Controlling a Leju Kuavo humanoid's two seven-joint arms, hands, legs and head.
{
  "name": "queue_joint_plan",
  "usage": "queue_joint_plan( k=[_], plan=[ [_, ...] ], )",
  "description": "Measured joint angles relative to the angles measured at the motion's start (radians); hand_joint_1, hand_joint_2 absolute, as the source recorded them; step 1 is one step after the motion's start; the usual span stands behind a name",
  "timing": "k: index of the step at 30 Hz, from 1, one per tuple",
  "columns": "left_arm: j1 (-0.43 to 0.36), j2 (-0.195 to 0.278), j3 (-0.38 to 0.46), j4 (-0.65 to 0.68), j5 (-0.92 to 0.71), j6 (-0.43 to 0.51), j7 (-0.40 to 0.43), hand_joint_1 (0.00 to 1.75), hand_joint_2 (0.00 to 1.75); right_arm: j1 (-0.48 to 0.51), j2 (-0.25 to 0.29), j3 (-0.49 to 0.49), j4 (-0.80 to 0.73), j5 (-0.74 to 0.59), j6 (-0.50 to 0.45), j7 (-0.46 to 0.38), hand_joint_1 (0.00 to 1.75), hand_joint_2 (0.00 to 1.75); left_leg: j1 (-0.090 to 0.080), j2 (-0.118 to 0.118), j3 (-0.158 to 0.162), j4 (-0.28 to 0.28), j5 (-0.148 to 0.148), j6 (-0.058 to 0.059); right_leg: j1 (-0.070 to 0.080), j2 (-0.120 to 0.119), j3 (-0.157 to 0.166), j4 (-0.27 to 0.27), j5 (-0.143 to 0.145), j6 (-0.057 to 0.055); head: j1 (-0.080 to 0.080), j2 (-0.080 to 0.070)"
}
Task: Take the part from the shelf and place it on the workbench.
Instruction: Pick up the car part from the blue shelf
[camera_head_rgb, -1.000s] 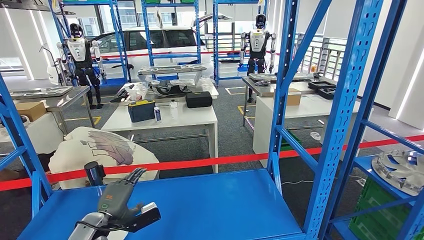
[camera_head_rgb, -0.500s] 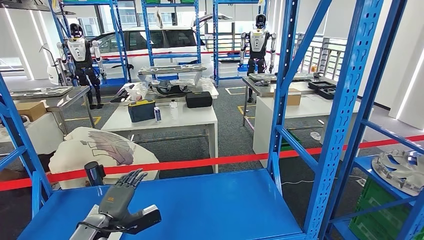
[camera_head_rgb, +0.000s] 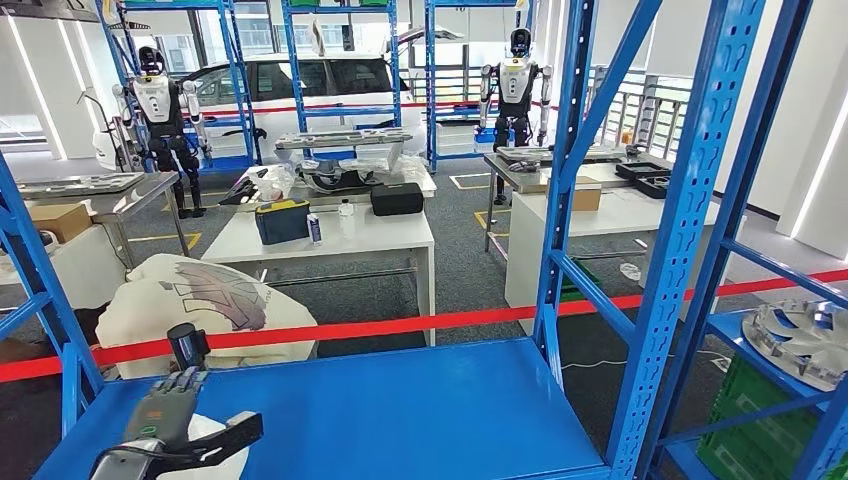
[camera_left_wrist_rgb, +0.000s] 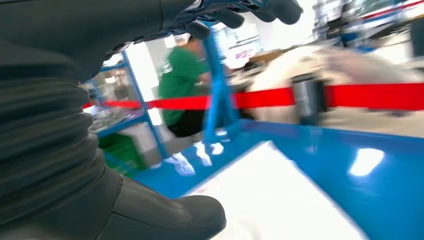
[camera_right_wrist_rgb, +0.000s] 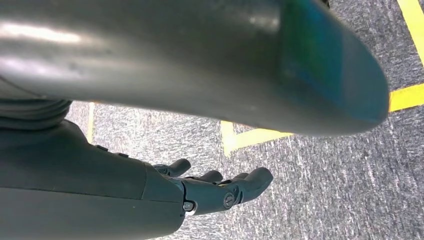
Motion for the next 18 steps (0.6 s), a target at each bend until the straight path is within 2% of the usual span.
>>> queue_joint_plan(
  k=[10,18],
  plan=[
    [0.020,0.067,0.000,0.034,-0.031,-0.013,0.118,0.00,1.75,0.000,0.002,0.000,0.000,0.002,0.000,0.008,0.00,0.00,-0.001,0.000,-0.001,0.000,0.000,0.000,0.000,-0.001,0.000,0.000,0.000,0.000,0.000,0.000],
    [0.037,0.089,0.033,0.044,0.003,-0.041,0.082,0.00,1.75,-0.001,0.002,0.000,0.000,0.011,0.000,0.012,0.00,0.00,0.000,-0.001,-0.001,0.000,0.000,0.000,0.000,-0.001,0.000,0.000,0.000,0.000,0.000,0.000]
  ],
)
